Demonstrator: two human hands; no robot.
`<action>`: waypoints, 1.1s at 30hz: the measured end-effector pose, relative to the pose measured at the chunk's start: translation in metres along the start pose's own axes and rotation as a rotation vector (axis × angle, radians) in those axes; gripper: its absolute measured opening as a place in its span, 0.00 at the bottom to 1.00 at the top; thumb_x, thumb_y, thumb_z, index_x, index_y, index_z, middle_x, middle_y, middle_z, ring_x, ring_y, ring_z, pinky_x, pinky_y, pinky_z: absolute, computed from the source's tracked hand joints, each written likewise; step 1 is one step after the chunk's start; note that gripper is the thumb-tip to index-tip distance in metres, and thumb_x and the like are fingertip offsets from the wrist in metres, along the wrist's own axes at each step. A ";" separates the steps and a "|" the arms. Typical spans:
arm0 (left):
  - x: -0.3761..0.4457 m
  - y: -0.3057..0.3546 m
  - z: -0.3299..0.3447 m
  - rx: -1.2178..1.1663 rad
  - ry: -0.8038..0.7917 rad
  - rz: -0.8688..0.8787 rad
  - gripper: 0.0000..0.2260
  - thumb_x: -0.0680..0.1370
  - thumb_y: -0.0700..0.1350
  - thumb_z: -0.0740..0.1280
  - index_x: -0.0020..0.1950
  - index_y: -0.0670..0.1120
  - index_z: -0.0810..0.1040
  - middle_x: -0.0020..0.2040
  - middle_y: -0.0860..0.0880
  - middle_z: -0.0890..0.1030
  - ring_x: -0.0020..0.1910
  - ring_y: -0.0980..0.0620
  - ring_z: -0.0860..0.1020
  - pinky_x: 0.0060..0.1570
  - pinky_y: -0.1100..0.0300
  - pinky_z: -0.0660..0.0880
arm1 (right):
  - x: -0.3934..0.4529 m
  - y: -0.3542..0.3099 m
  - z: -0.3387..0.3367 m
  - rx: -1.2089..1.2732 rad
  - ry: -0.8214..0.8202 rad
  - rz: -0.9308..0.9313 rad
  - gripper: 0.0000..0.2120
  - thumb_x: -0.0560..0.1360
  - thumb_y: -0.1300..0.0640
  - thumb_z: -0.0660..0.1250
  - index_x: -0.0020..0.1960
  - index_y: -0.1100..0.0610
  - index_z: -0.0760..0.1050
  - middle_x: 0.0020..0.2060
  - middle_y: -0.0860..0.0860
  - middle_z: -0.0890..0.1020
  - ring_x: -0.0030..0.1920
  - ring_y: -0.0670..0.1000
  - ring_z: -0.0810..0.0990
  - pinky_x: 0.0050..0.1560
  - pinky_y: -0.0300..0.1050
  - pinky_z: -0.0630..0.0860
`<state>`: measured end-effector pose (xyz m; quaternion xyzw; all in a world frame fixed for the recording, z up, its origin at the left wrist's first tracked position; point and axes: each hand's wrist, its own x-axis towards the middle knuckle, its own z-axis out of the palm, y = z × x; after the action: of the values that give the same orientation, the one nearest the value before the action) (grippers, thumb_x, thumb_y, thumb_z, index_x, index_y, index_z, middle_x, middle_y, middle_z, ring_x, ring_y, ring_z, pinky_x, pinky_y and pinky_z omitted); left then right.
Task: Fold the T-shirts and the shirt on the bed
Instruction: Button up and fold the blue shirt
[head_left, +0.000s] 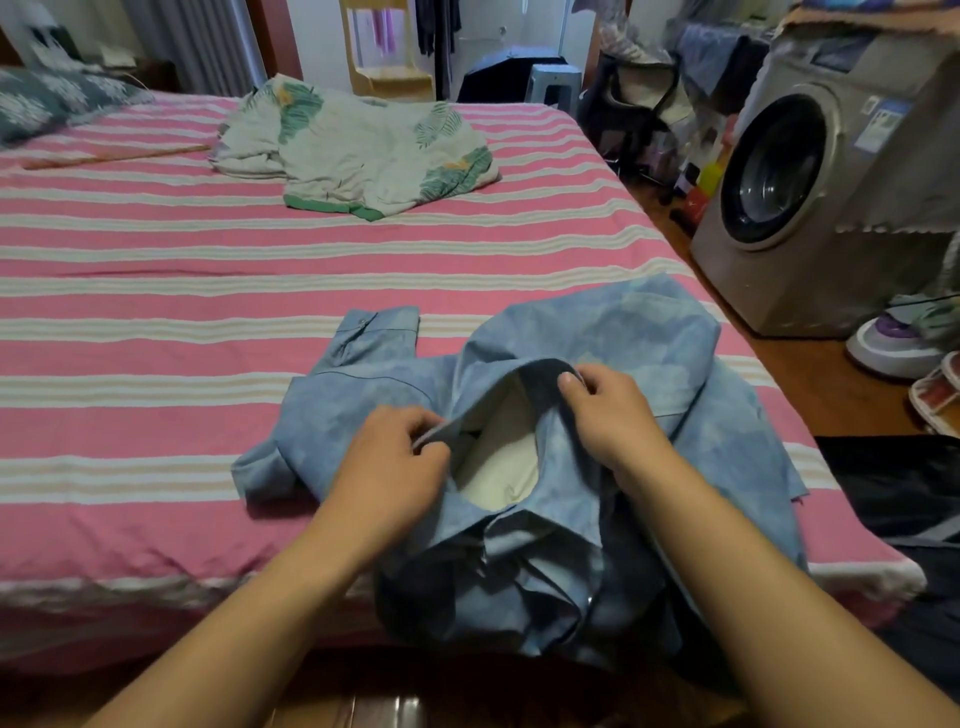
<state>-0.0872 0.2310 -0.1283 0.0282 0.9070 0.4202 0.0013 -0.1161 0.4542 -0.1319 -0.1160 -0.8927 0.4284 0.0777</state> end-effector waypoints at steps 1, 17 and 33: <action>0.003 -0.001 -0.003 0.121 0.003 0.048 0.13 0.76 0.44 0.67 0.59 0.55 0.78 0.55 0.54 0.79 0.56 0.49 0.79 0.50 0.55 0.75 | 0.003 0.000 0.001 0.043 -0.012 0.032 0.17 0.83 0.53 0.61 0.37 0.60 0.71 0.32 0.49 0.73 0.38 0.52 0.71 0.41 0.48 0.65; 0.030 0.006 -0.044 -1.200 -0.465 -0.431 0.14 0.79 0.35 0.61 0.59 0.32 0.82 0.58 0.36 0.83 0.52 0.45 0.84 0.57 0.53 0.81 | -0.019 -0.019 -0.001 0.089 0.098 -0.358 0.05 0.80 0.55 0.68 0.45 0.51 0.79 0.35 0.45 0.81 0.38 0.42 0.79 0.41 0.36 0.71; 0.010 -0.003 -0.039 -0.617 -0.369 -0.382 0.09 0.83 0.37 0.64 0.43 0.43 0.76 0.33 0.45 0.75 0.29 0.52 0.75 0.30 0.61 0.78 | -0.030 -0.009 -0.047 0.623 -0.375 0.243 0.09 0.82 0.66 0.62 0.44 0.62 0.77 0.24 0.47 0.77 0.24 0.41 0.75 0.27 0.33 0.72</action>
<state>-0.0980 0.1998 -0.1055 -0.0675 0.7118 0.6527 0.2506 -0.0772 0.4755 -0.0966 -0.1113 -0.6981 0.6992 -0.1069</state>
